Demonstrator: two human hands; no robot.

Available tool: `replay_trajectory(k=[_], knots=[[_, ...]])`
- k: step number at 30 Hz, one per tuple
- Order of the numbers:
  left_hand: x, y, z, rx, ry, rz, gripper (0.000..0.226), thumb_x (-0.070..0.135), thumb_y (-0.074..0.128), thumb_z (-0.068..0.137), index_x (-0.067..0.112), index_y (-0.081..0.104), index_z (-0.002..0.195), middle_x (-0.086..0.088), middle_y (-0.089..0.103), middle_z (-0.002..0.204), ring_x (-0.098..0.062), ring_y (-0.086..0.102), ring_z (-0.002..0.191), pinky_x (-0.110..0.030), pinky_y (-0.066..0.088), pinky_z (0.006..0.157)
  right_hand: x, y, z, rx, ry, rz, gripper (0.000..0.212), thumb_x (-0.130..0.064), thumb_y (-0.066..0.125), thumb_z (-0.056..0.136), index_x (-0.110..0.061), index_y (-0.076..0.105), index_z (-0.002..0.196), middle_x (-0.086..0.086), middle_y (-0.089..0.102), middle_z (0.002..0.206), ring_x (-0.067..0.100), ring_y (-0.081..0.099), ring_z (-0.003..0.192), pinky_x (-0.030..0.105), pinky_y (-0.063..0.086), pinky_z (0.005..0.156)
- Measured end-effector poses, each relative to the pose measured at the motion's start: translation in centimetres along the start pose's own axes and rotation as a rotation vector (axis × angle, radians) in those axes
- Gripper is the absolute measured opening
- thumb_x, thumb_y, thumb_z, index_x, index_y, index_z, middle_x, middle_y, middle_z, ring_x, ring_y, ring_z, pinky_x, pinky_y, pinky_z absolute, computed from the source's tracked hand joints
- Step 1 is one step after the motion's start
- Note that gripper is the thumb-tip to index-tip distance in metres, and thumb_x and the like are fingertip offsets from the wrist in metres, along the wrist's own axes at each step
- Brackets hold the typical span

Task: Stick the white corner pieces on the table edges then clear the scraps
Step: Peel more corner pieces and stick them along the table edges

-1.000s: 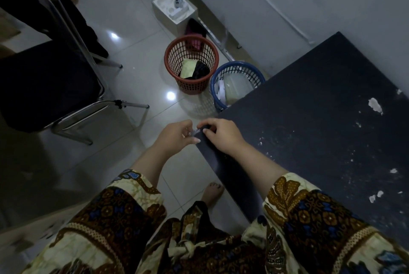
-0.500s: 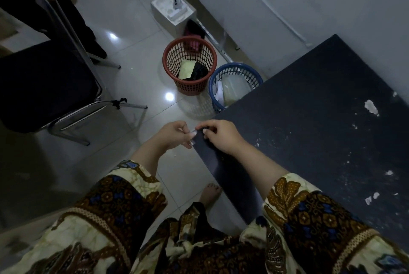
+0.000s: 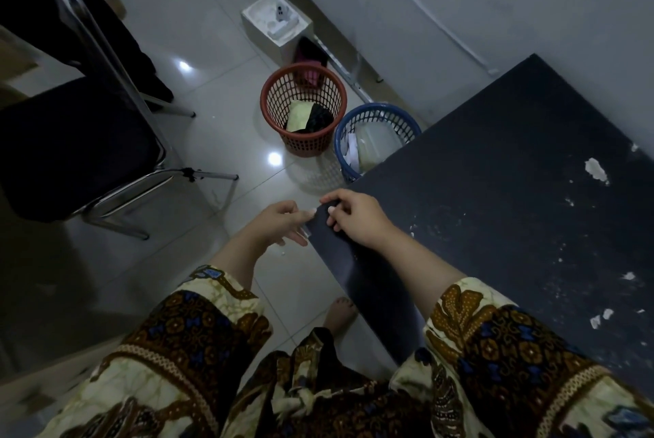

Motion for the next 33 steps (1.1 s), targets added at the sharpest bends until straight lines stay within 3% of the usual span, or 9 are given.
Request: replay_trajectory(k=[2,5,8,14,18,22,25,28,33], knots=[[0.1,-0.2,0.3,-0.021,-0.006,0.021,0.038,0.046,0.059,0.088,0.018,0.040,0.071,-0.006,0.068,0.084,-0.025,0.073,0.085,-0.029,0.040,0.061,0.0,0.0,0.0,-0.005,-0.001,0.005,0.023,-0.012,0.053,0.095,-0.020,0.064,0.113,-0.002,0.070,0.075,0.009,0.064,0.066,0.018,0.049,0.071],[0.6,0.3,0.7,0.067,0.039,0.117,0.039,0.038,0.057,0.092,0.018,0.035,0.067,-0.002,0.063,0.066,-0.025,0.073,0.080,-0.028,0.038,0.056,-0.1,-0.2,-0.1,-0.001,0.005,0.026,0.024,-0.011,0.053,0.095,-0.019,0.064,0.114,-0.001,0.070,0.076,0.009,0.064,0.066,0.015,0.047,0.068],[0.1,0.9,1.1,0.170,0.094,0.165,0.041,0.038,0.059,0.090,0.018,0.036,0.064,0.001,0.058,0.052,-0.023,0.073,0.070,-0.031,0.043,0.067,-0.1,-0.3,-0.1,0.012,0.007,0.035,0.022,-0.011,0.054,0.095,-0.019,0.065,0.112,0.000,0.070,0.077,0.008,0.064,0.066,0.012,0.047,0.066],[-0.3,-0.1,0.8,-0.033,0.043,0.131,0.028,0.033,0.062,0.089,0.013,0.045,0.082,-0.011,0.071,0.092,-0.019,0.071,0.084,-0.028,0.041,0.062,-0.1,-0.3,-0.1,0.011,0.005,0.042,0.023,-0.011,0.054,0.094,-0.018,0.066,0.112,-0.001,0.070,0.075,0.008,0.064,0.065,0.018,0.051,0.070],[-0.4,0.1,1.1,0.012,0.101,0.173,0.028,0.024,0.070,0.085,0.011,0.046,0.079,-0.019,0.072,0.090,-0.023,0.070,0.079,-0.026,0.045,0.062,0.0,-0.4,-0.1,0.025,0.000,0.037,0.022,-0.012,0.054,0.094,-0.020,0.066,0.112,-0.001,0.071,0.075,0.008,0.065,0.066,0.017,0.050,0.071],[-0.6,0.6,1.2,0.062,0.112,0.219,0.030,0.028,0.068,0.085,0.014,0.044,0.074,-0.015,0.074,0.082,-0.027,0.071,0.083,-0.040,0.053,0.078,0.1,-0.3,0.0,0.025,0.004,0.032,0.022,-0.012,0.055,0.094,-0.021,0.066,0.111,-0.002,0.070,0.075,0.008,0.065,0.067,0.019,0.051,0.074],[-0.3,0.3,0.9,0.038,0.071,0.187,0.030,0.033,0.062,0.090,0.013,0.045,0.077,-0.013,0.073,0.081,-0.024,0.072,0.079,-0.025,0.044,0.054,0.1,-0.2,-0.3,0.015,0.001,0.023,0.023,-0.013,0.054,0.095,-0.021,0.065,0.114,-0.003,0.069,0.075,0.008,0.065,0.070,0.019,0.050,0.073],[0.1,0.8,0.9,0.154,0.058,0.196,0.037,0.043,0.045,0.096,0.012,0.052,0.078,-0.007,0.068,0.066,-0.025,0.072,0.069,-0.026,0.043,0.050,0.1,-0.1,-0.8,-0.001,-0.007,0.035,0.024,-0.011,0.053,0.095,-0.020,0.064,0.114,-0.006,0.068,0.076,0.008,0.064,0.074,0.018,0.048,0.073],[0.6,2.0,1.5,0.334,0.026,0.393,0.045,0.051,0.039,0.095,0.012,0.057,0.081,-0.007,0.067,0.079,-0.030,0.068,0.080,-0.042,0.053,0.082,1.9,-1.6,-2.8,0.078,0.007,0.031,0.022,-0.013,0.054,0.094,-0.022,0.066,0.110,-0.005,0.068,0.077,0.008,0.063,0.073,0.019,0.047,0.071]])
Point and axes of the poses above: each hand's wrist, its own z-axis towards the middle knuckle, its own y-axis out of the palm, x = y × z, the point moved 2 cm from there along z, towards the middle knuckle
